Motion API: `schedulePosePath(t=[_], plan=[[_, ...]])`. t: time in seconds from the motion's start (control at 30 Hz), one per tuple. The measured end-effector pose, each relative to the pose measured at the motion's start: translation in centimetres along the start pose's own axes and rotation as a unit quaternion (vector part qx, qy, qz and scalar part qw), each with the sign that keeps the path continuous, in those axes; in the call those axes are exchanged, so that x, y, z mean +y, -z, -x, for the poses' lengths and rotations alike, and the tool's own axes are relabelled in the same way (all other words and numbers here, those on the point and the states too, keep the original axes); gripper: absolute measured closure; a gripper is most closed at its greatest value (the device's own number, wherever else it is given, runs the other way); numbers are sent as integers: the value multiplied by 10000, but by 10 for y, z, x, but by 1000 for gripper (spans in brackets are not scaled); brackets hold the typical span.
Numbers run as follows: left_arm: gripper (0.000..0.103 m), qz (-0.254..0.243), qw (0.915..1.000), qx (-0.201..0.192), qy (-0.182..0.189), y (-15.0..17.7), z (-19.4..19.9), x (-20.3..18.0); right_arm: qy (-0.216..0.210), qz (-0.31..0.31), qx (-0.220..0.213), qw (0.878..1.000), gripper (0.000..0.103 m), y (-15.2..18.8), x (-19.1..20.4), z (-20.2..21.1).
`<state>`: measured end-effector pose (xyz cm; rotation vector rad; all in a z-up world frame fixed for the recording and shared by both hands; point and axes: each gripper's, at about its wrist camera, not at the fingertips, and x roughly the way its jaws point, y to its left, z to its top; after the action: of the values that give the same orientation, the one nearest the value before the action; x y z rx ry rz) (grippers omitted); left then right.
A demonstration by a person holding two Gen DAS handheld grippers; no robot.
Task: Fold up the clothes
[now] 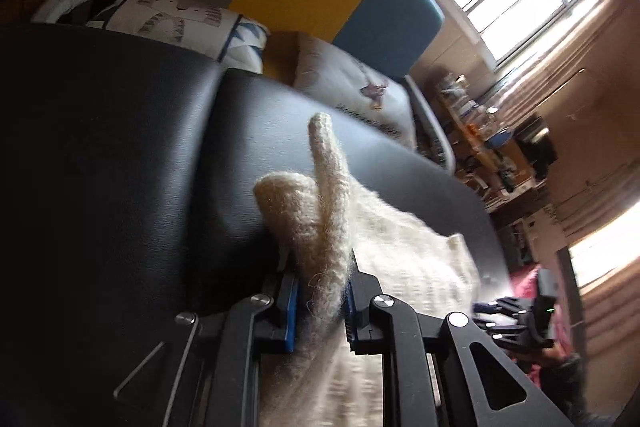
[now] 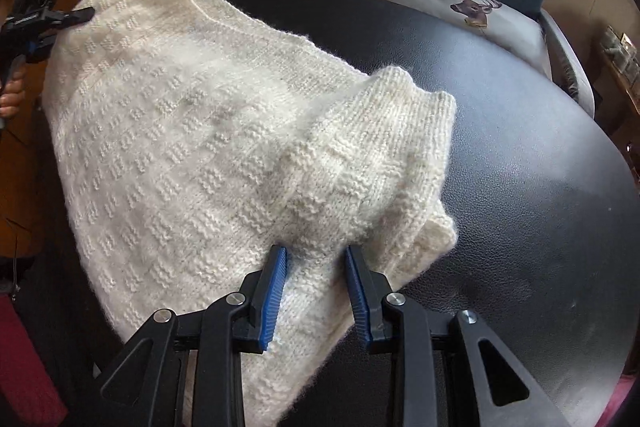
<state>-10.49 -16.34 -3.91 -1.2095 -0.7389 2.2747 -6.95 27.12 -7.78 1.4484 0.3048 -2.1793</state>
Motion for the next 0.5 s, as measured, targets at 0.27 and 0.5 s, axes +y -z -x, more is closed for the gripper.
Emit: schedulePosePath(t=[0.27, 0.5], plan=[[86, 705, 9826, -257, 1696, 14, 1, -56, -139, -662, -242, 9974, 70, 5, -2, 0], [86, 927, 9731, -311, 2087, 9, -28, -111, -424, -946, -507, 9933, 70, 0, 18, -5]])
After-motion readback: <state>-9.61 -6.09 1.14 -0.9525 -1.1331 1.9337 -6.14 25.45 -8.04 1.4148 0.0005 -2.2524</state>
